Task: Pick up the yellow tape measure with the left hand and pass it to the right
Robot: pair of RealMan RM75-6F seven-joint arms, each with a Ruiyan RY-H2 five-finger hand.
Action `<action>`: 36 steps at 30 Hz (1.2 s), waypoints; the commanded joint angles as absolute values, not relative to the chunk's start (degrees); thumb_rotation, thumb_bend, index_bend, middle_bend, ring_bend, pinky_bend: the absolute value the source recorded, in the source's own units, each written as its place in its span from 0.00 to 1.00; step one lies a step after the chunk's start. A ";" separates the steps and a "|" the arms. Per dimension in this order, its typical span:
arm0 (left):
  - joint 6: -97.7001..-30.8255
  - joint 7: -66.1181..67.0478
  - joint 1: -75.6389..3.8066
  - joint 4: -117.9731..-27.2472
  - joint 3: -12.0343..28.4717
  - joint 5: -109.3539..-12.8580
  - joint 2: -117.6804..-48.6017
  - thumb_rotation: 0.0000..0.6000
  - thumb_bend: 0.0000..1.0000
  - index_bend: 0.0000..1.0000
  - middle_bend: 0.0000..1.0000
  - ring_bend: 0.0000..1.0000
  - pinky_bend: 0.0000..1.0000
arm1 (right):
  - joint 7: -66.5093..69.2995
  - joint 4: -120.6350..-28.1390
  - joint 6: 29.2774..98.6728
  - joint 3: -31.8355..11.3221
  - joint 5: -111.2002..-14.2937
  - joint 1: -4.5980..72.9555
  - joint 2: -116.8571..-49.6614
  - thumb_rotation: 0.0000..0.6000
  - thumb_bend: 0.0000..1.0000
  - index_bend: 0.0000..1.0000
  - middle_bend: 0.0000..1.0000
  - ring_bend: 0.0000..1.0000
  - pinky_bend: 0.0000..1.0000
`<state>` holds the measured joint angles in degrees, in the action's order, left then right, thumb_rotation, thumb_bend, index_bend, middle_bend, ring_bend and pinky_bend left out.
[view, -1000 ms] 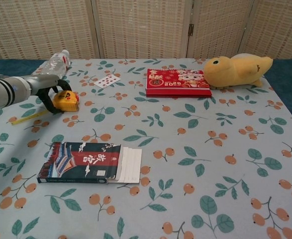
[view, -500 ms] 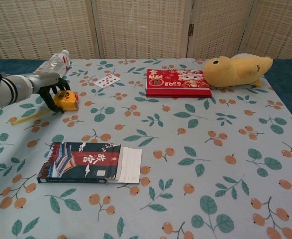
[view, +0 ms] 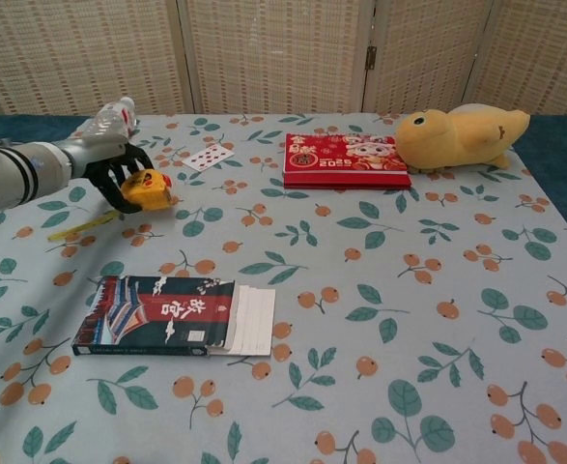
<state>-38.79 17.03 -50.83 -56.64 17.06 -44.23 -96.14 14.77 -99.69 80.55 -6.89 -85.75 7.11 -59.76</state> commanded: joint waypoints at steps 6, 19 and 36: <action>-45.49 18.86 -50.55 -77.17 19.94 -38.24 -89.97 1.00 0.38 0.47 0.42 0.38 0.05 | 10.05 -103.72 74.47 -9.78 -87.35 14.91 -64.99 1.00 0.26 0.05 0.06 0.05 0.00; -53.61 22.05 -53.75 -89.35 20.43 -32.68 -90.99 1.00 0.38 0.47 0.42 0.39 0.05 | 1.27 -106.22 66.55 -14.08 -80.24 25.00 -74.87 1.00 0.26 0.01 0.00 0.00 0.00; -58.22 24.93 -59.32 -89.36 23.12 -26.03 -96.36 1.00 0.38 0.47 0.42 0.39 0.05 | -7.68 -100.16 64.53 -17.64 -67.57 32.63 -87.10 1.00 0.26 0.00 0.00 0.00 0.00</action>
